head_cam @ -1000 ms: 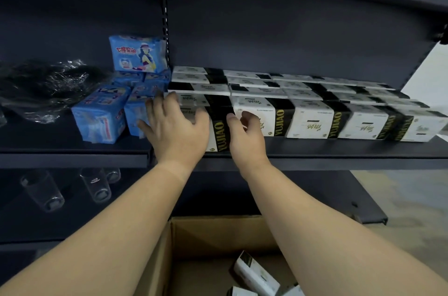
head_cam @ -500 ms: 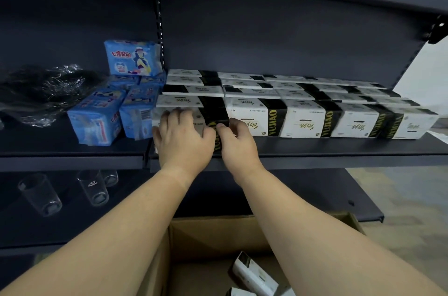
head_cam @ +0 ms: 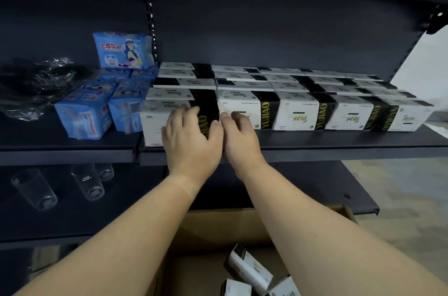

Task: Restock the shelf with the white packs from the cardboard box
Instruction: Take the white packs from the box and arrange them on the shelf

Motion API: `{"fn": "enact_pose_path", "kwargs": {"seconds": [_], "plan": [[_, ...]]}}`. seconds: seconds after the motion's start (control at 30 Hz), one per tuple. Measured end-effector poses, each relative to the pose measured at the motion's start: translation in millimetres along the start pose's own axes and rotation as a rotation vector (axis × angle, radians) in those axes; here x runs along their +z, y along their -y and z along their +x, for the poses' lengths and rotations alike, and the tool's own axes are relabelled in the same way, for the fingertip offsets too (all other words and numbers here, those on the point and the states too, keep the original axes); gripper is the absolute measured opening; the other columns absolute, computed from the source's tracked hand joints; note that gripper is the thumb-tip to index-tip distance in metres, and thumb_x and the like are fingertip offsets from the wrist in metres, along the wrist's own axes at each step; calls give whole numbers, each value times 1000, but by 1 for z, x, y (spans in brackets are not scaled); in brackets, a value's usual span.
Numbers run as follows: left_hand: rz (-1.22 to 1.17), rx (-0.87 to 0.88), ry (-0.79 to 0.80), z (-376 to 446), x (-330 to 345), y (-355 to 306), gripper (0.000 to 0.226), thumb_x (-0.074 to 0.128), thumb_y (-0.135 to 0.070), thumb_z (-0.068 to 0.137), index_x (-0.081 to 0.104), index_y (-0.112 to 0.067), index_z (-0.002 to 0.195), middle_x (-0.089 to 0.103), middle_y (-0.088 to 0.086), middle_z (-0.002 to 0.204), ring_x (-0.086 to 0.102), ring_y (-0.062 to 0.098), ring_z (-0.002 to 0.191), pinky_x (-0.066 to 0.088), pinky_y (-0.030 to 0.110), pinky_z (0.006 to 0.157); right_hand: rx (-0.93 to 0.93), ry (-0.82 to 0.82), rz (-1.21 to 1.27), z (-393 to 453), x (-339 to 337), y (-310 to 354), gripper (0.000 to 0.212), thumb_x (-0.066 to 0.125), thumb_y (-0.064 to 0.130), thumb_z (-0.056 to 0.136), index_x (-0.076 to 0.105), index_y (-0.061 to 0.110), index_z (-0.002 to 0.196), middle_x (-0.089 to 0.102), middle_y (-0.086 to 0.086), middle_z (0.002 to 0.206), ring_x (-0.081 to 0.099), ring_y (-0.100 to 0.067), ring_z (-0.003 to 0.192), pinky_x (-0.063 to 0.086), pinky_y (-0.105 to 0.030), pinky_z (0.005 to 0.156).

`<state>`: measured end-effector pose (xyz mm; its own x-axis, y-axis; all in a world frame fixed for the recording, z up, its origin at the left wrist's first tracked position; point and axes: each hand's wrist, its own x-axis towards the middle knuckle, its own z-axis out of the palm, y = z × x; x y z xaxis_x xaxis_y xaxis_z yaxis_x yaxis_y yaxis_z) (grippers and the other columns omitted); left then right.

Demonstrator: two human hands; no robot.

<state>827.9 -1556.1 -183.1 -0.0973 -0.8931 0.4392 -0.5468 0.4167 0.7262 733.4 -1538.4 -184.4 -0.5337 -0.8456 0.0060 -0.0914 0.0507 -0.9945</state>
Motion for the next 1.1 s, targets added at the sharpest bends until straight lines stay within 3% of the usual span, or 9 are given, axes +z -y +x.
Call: {"fn": "enact_pose_path", "kwargs": {"seconds": [0.1, 0.23, 0.37, 0.47, 0.57, 0.67, 0.8, 0.93, 1.1], "plan": [[-83, -35, -8, -11, 15, -6, 63, 41, -47, 85, 49, -12, 137, 42, 7, 147, 31, 22, 139, 23, 43, 117, -7, -4, 14, 0, -14, -7, 62, 52, 52, 93, 42, 18, 145, 59, 6, 120, 58, -14, 112, 46, -43, 104], [-195, -103, -31, -28, 36, -16, 49, 48, -38, 95, 50, -10, 135, 46, 8, 142, 35, 21, 135, 28, 44, 115, -11, -3, 47, -4, -46, -17, 57, 52, 48, 97, 44, 17, 144, 56, 5, 133, 52, -11, 122, 41, -36, 108], [-292, -158, -69, -59, 64, -38, 53, 45, -42, 92, 49, -10, 135, 46, 4, 136, 41, 19, 130, 35, 40, 111, -16, -13, 68, -10, -88, -36, 40, 54, 48, 96, 56, 21, 125, 64, 4, 118, 60, -15, 112, 47, -42, 103], [-356, -220, -70, -90, 93, -57, 40, 49, -31, 99, 49, -11, 134, 45, -3, 125, 48, 12, 117, 38, 16, 96, 14, 35, 56, -18, -124, -56, 25, 53, 47, 97, 59, 23, 101, 64, 3, 90, 61, -16, 87, 53, -41, 89], [-389, -309, -33, -120, 120, -69, 32, 48, -28, 100, 52, -12, 128, 45, -5, 119, 50, -3, 93, 34, -4, 72, 63, 85, 46, -26, -159, -75, 25, 52, 45, 98, 58, 21, 98, 60, 2, 79, 58, -15, 75, 53, -40, 79], [-426, -422, 78, -142, 140, -68, 21, 46, -36, 100, 54, -24, 115, 54, -4, 118, 55, 2, 95, 42, 9, 74, 120, 103, -8, -29, -183, -96, 22, 49, 46, 99, 56, 26, 94, 63, 2, 86, 63, -17, 83, 55, -40, 86], [-449, -597, 152, -157, 160, -55, 13, 44, -44, 100, 52, -35, 94, 59, -8, 100, 61, 14, 95, 51, 36, 87, 206, 115, -62, -30, -200, -129, 21, 46, 52, 98, 53, 34, 90, 64, 1, 98, 64, -20, 98, 52, -45, 95], [-418, -716, 198, -167, 176, -37, 16, 43, -45, 100, 51, -34, 91, 58, -8, 97, 60, 14, 95, 49, 43, 94, 294, 100, -86, -30, -204, -162, 26, 47, 55, 97, 55, 31, 91, 64, 1, 98, 63, -18, 97, 51, -43, 95], [-404, -868, 230, -179, 194, -2, 18, 43, -49, 98, 50, -34, 91, 58, -9, 96, 59, 16, 95, 48, 46, 96, 411, 87, -96, -32, -194, -208, 37, 50, 58, 93, 57, 22, 89, 64, 1, 85, 62, -18, 84, 50, -38, 83]]}}
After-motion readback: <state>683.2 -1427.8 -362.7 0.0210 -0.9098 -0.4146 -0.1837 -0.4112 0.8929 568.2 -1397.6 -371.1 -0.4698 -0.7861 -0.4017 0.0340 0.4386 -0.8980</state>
